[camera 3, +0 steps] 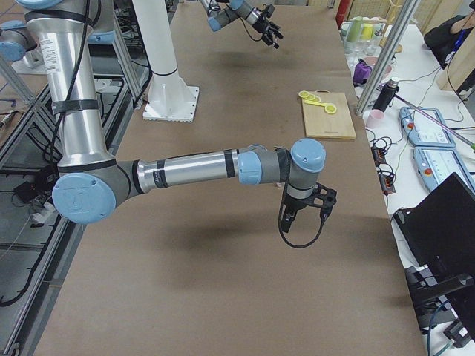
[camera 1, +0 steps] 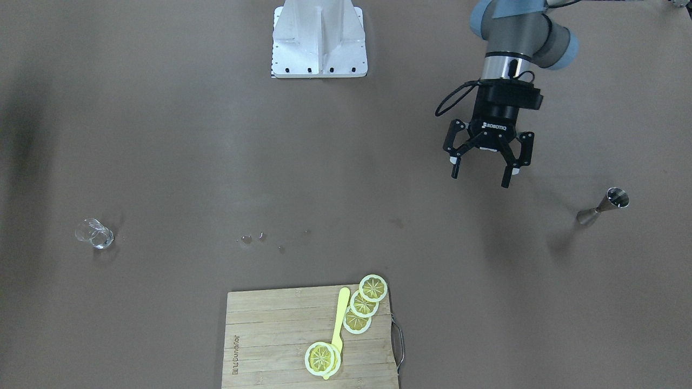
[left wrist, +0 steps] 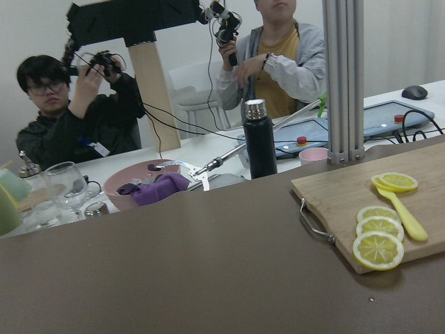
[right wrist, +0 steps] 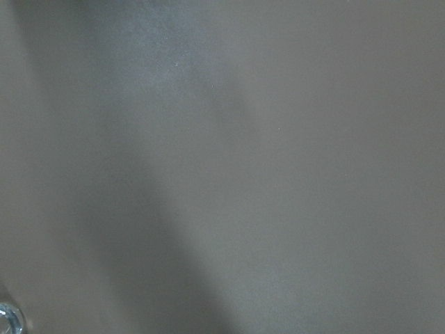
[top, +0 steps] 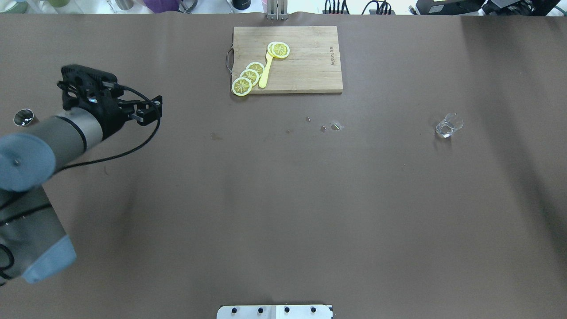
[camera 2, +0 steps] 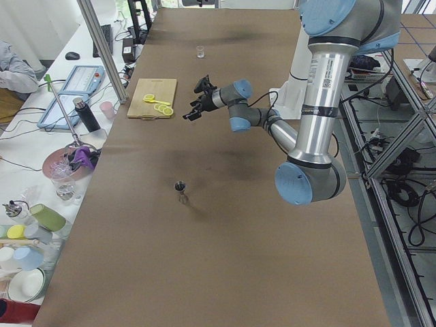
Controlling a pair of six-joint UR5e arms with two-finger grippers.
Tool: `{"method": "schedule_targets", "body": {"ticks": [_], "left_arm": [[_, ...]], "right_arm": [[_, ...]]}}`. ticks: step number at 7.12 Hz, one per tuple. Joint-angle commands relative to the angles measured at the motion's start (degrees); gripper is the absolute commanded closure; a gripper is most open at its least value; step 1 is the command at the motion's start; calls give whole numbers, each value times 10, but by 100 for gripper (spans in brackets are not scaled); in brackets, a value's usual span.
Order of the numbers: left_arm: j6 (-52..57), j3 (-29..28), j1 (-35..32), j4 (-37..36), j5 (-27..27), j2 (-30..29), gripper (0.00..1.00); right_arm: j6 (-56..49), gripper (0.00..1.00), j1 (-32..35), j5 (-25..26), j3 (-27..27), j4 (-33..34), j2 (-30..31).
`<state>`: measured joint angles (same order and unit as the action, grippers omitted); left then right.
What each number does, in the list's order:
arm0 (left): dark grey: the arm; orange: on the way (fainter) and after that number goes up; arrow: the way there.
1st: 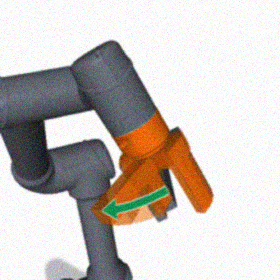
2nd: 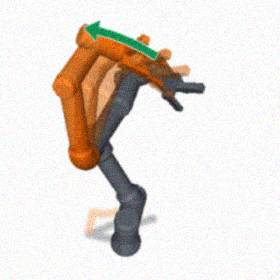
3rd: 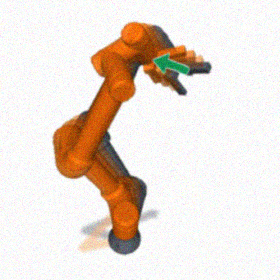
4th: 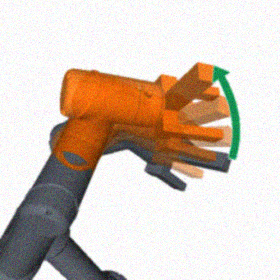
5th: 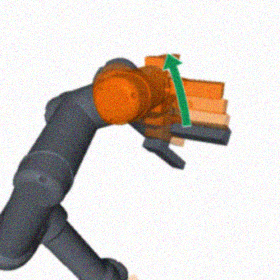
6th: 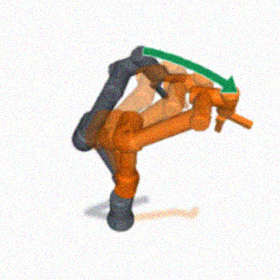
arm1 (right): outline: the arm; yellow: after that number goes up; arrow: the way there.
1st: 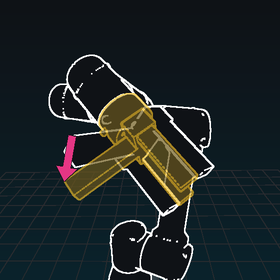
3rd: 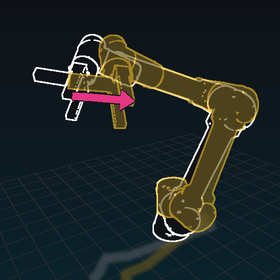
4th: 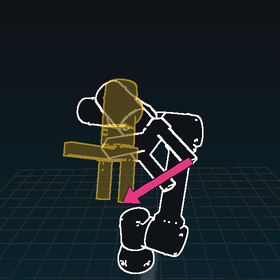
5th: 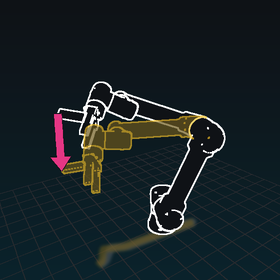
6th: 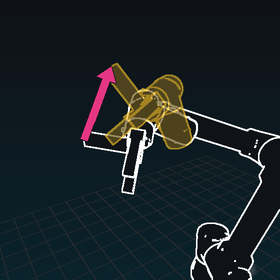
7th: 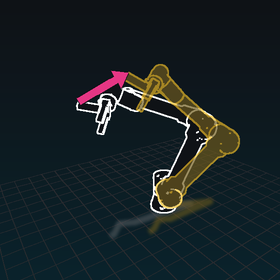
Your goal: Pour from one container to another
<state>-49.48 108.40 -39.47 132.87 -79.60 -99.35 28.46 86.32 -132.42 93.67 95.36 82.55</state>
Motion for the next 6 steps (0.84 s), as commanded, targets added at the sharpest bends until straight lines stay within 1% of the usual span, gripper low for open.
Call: {"method": "schedule_targets", "body": {"ticks": [1,2,3,4,5,6], "left_arm": [[1,-43,-151,-70,-271,12,0],[1,-64,-214,-104,-373,36,0],[2,-80,-274,-133,-461,58,0],[32,-86,-323,-163,-529,84,0],[128,-89,-358,-193,-549,108,0],[243,-92,-395,-238,-566,137,0]], "right_arm": [[-11,0,10,8,21,5,30],[-28,0,11,9,32,4,45],[-30,0,11,12,29,4,50],[-30,0,11,13,30,4,52],[-29,0,11,12,30,4,53],[-29,0,11,14,27,4,53]]}}
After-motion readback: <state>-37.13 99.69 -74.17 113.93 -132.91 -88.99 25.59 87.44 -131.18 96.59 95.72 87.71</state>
